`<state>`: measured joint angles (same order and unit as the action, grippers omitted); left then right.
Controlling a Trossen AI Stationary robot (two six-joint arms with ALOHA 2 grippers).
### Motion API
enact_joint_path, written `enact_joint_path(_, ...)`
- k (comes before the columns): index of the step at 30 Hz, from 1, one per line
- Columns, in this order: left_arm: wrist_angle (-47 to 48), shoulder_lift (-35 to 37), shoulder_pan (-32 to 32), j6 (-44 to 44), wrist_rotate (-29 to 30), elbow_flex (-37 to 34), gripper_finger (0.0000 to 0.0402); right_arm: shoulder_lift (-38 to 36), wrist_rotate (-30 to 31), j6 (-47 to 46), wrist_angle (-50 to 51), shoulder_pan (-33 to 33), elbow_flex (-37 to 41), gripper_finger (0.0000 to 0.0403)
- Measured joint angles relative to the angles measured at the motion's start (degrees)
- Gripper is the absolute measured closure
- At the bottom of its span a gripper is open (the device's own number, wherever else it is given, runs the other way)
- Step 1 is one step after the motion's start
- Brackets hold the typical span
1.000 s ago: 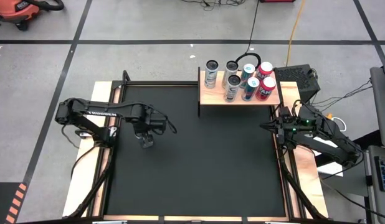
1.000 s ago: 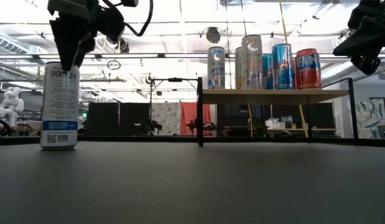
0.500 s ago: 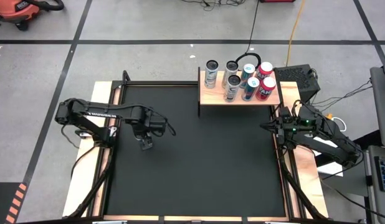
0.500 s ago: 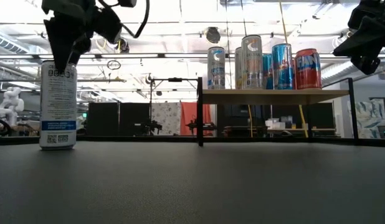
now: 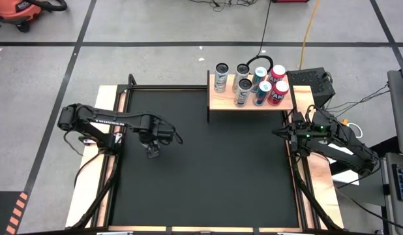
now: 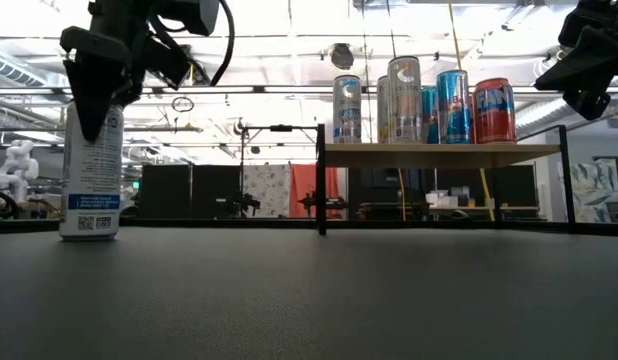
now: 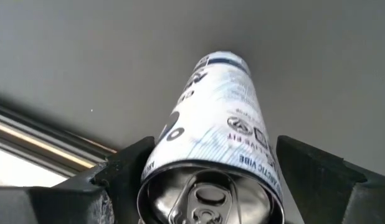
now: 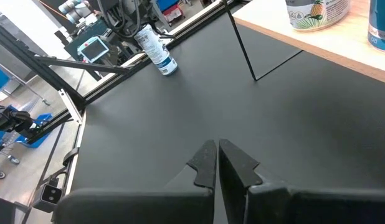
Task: Place canned beverage on shelf
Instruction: Put the white blue soda can on the shelf aligned with the white blue soda can
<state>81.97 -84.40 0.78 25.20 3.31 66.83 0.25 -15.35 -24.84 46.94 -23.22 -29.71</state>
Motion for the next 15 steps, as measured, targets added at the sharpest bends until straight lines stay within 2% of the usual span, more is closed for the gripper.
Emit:
enact_joint_path(10, -0.34, 0.00, 0.00, 0.01, 0.00, 0.00, 0.0080, 0.00, 0.00, 0.00, 0.00, 0.00, 0.00, 0.0403)
enact_joint_path(15, -0.81, 0.00, 0.00, -0.02, -0.01, 0.00, 0.0110, 0.00, 0.00, 0.00, -0.02, 0.00, 0.00, 0.0403)
